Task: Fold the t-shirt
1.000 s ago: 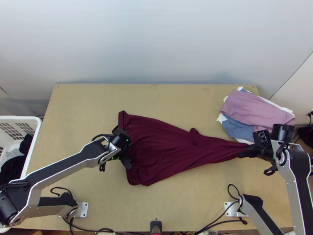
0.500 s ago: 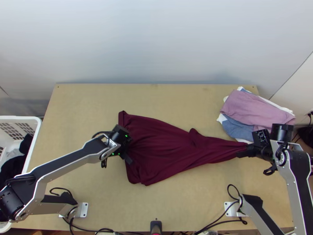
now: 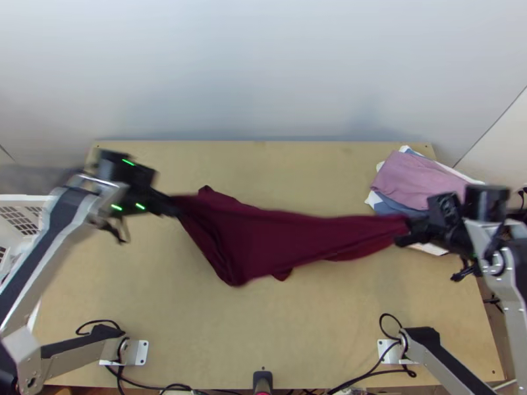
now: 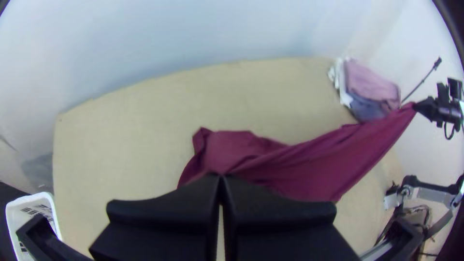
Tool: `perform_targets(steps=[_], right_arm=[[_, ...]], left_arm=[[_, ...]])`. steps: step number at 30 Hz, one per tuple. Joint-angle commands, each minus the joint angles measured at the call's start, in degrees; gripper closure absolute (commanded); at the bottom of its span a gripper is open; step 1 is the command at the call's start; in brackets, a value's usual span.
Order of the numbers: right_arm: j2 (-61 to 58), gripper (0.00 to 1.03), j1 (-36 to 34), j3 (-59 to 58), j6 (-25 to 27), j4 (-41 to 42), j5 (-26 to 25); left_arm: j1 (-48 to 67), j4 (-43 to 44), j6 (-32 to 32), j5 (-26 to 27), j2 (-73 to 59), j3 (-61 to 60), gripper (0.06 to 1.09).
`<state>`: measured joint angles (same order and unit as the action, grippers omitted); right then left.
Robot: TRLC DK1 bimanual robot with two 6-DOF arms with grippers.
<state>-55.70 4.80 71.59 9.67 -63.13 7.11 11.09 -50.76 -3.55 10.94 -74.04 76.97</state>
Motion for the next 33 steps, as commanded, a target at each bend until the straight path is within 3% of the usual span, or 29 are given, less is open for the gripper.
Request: perform_targets(steps=[1,6,12,17,24,30,33], right_arm=[[-2.4,1.0,2.8,16.5,-4.9,0.2,1.9],[-3.2,1.0,2.7,25.7,-8.8,1.1,2.0],[-4.6,1.0,3.8,32.4,-11.9,0.6,5.0],[-3.2,1.0,3.6,31.5,-12.1,-0.7,5.5],[5.5,1.0,7.7,11.8,-8.4,-6.0,6.7],[10.4,1.0,15.0,-11.5,-1.1,-14.4,7.6],[10.8,1.0,18.1,-17.7,2.5,-17.4,9.2]], left_arm=[[-18.7,-7.0,1.6,6.6,3.4,18.1,1.04],[-30.3,-7.2,3.3,12.1,3.2,26.7,1.04],[-31.0,-9.1,5.5,13.3,3.4,33.4,1.04],[-31.0,-10.1,6.3,13.5,3.4,34.6,1.04],[-29.2,-11.0,2.5,14.0,9.3,21.0,1.04],[-24.5,-10.8,-2.8,13.8,16.6,0.1,1.04],[-22.8,-10.4,-3.3,13.7,17.4,-7.4,1.04]])
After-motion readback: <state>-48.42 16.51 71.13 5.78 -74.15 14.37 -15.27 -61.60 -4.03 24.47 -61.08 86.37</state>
